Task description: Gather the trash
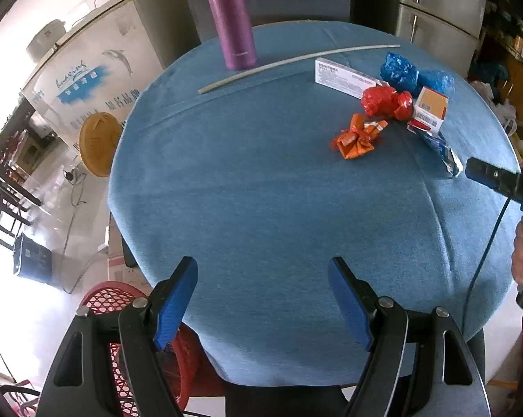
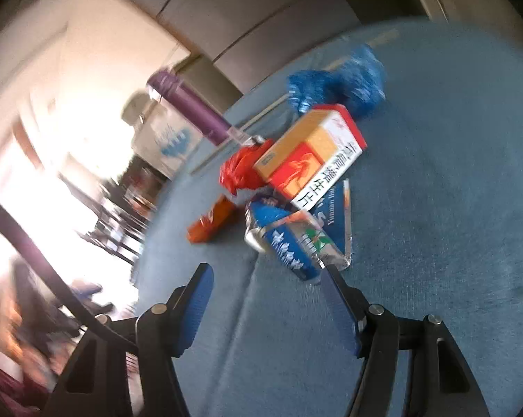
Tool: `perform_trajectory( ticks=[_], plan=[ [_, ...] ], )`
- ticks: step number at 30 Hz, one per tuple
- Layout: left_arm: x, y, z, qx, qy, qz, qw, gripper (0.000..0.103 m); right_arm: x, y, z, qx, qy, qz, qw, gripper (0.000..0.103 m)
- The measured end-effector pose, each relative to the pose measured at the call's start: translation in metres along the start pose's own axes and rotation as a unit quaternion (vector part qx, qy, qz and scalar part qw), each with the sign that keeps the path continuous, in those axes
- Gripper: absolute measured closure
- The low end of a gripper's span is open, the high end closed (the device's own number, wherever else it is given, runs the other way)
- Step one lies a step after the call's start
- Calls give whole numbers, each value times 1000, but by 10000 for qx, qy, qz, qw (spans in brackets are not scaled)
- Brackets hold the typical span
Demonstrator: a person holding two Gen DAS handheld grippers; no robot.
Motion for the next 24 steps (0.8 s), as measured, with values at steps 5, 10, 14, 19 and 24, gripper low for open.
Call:
perform_trajectory(
  ticks=[5,10,14,19,24],
  plan=[
    [-1,4,-3,-9,-36,-70,10000,25,-12,7,-2,668,219,-219,9973,34],
    [-1,9,-1,19,-8,-113,9999,25,-16,-10,-10,825,271,4,9962,34],
    [0,7,0,10,3,-81,10000,25,-20,-22,-15,899,243,98,9956,31],
    [-3,4,-1,30,-7,-71,10000,25,-25,-30,-11,1158,425,36,9924,30],
    [-19,3,-11,43,-212,-174,9996,25,-24,-34,-7,1401,540,99,9886,29]
  ],
)
Point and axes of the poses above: each gripper's, at about its wrist camera, not at the fingertips, and y roughly against the way its jaws point, z to its left, x to its underside, the point moved 10 cm from there along -y, roughly the way its jaws point, and after that the axes turned 8 degrees about z, right-handed, at the moved point
